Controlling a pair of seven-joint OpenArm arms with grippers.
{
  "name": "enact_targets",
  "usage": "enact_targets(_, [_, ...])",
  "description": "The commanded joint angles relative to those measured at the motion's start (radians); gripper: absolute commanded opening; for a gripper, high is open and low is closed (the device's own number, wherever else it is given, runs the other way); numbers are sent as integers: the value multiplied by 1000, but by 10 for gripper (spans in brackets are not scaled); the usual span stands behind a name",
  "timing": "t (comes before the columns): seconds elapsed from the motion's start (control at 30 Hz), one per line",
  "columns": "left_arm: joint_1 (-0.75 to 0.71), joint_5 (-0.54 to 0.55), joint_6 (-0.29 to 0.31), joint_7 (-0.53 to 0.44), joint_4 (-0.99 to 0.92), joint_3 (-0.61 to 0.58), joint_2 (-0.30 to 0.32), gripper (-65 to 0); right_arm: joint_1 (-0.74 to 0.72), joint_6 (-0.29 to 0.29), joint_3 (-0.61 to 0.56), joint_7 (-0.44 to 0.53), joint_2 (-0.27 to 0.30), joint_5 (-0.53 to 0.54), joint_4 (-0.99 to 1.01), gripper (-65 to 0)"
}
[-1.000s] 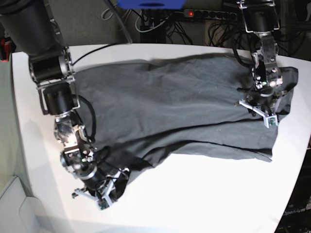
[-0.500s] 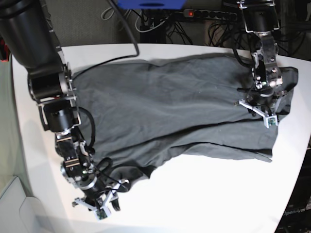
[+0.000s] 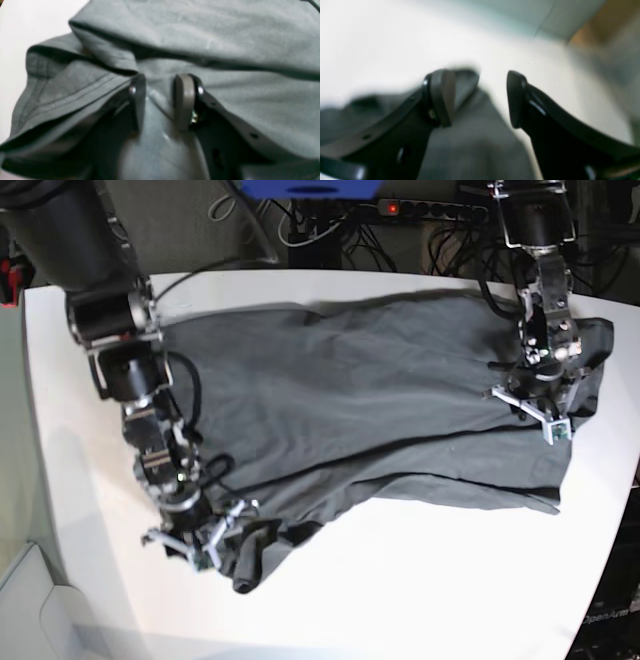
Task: Layout the t-shirt on the table in an organized manner, then fold the t-shirt properly
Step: 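Release the fabric with the right gripper and move it back onto the shirt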
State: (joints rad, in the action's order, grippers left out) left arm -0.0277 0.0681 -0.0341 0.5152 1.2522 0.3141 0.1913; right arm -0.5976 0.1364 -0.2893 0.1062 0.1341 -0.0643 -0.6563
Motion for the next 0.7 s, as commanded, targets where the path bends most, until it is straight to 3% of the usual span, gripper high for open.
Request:
enact_targets(0.0, [-31, -32, -10, 173, -7, -2, -2, -450, -3, -7, 3, 40, 6, 8, -52, -314])
enact_targets(0.17, [-38, -32, -10, 176, 99, -2, -3, -450, 178, -7, 11, 40, 26, 8, -187, -315])
enact_targets(0.27, [-30, -32, -10, 239, 146, -2, -5, -450, 250, -8, 12, 40, 28, 8, -250, -315])
enact_targets(0.67, [-2, -32, -10, 372, 407, 0, -5, -448, 307, -10, 14, 39, 63, 10, -213, -315])
